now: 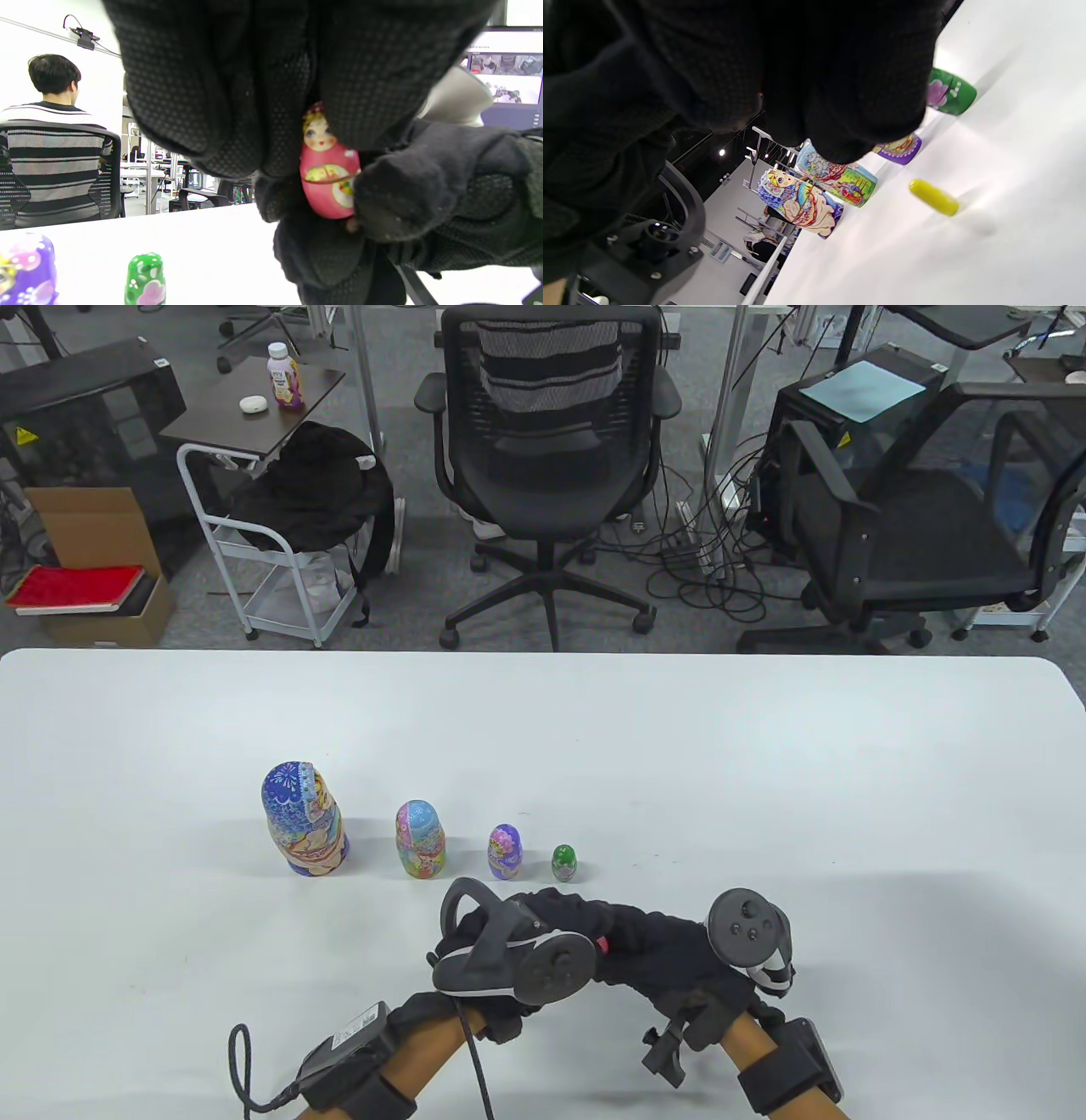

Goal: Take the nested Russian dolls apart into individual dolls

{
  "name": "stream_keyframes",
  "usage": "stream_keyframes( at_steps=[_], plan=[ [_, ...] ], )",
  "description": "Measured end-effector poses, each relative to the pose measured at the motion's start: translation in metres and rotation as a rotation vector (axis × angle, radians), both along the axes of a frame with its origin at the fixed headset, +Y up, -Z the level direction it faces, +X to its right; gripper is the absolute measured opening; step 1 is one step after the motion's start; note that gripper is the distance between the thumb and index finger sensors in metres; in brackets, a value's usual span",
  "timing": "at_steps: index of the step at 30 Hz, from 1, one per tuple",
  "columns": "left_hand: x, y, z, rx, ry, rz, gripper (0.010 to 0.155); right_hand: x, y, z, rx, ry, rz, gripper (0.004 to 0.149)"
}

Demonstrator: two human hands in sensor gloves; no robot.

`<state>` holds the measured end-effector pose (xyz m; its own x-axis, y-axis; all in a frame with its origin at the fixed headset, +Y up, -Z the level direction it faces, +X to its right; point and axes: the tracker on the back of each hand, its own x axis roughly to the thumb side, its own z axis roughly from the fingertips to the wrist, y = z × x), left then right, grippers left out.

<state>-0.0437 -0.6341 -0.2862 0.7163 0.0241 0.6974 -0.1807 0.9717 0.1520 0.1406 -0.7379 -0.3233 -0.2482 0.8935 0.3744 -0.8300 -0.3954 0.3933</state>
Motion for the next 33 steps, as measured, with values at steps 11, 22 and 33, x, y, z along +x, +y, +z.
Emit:
stream_keyframes(
  at_steps=[11, 22, 33],
  plan=[
    [-0.002, 0.003, -0.001, -0.012, -0.001, 0.011, 0.045, -0.004, 0.002, 0.003, -0.074, -0.002, -0.051, 0.065],
    [0.036, 0.007, -0.053, 0.005, 0.07, -0.152, 0.046, 0.069, 0.023, -0.016, -0.003, -0.376, 0.007, 0.067],
    [0.076, -0.034, -0.108, -0.046, 0.091, -0.341, 0.046, 0.116, 0.026, -0.023, 0.036, -0.582, 0.092, 0.064]
  ],
)
